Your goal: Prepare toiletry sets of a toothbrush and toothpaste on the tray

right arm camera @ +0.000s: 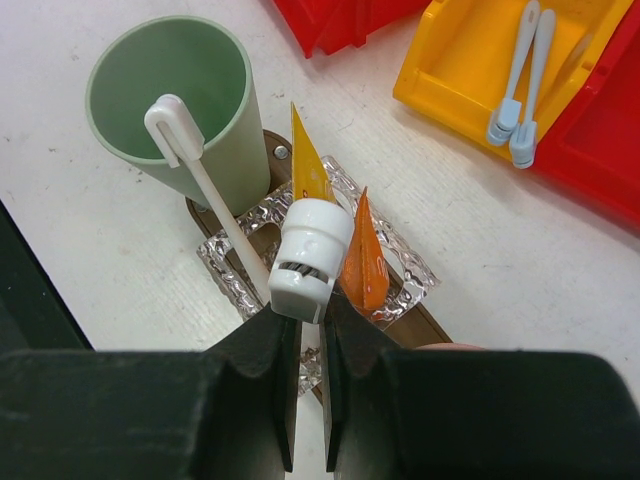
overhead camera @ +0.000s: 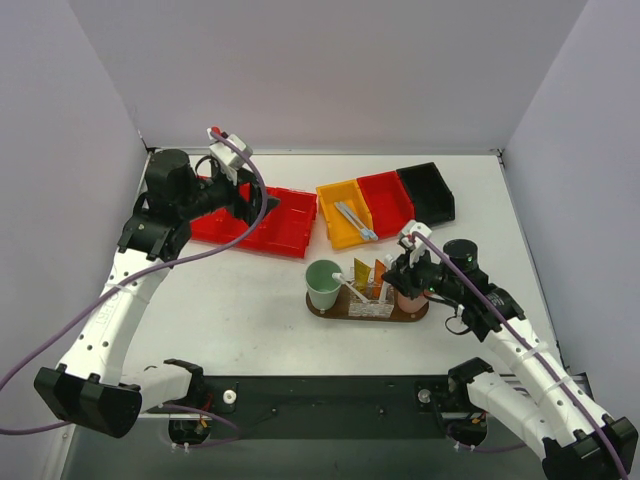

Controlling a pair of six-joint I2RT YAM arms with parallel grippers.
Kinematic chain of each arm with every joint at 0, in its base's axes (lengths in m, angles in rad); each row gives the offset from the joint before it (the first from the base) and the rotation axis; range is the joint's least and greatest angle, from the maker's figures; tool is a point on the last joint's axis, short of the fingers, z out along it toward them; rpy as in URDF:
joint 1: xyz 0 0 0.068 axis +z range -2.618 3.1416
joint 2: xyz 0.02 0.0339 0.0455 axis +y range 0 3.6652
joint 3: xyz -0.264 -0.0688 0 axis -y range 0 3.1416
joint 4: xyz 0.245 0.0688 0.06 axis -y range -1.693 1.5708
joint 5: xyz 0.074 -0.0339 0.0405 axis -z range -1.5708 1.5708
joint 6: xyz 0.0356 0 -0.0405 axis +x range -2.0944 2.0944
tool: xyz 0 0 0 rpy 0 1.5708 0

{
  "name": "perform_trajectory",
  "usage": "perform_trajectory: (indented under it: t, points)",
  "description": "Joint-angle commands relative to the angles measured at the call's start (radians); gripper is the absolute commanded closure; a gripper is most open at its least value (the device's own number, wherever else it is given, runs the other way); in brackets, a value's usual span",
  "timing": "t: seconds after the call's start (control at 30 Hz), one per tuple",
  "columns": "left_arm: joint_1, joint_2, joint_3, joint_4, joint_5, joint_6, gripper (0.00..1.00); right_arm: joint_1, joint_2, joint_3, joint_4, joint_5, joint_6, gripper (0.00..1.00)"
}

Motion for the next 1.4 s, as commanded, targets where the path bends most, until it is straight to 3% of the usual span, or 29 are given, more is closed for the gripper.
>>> perform_trajectory:
  t: [0.0, 1.37]
  points:
    - [0.01, -0.032, 0.001, 0.026, 0.027, 0.007, 0.1, -0.008, 0.0, -0.003, 0.006, -0.044, -0.039, 1.0]
    - [0.018, -0.04, -0.017, 0.04, 0.044, -0.003, 0.09, -0.019, 0.053, -0.017, -0.013, -0.067, -0.053, 1.0]
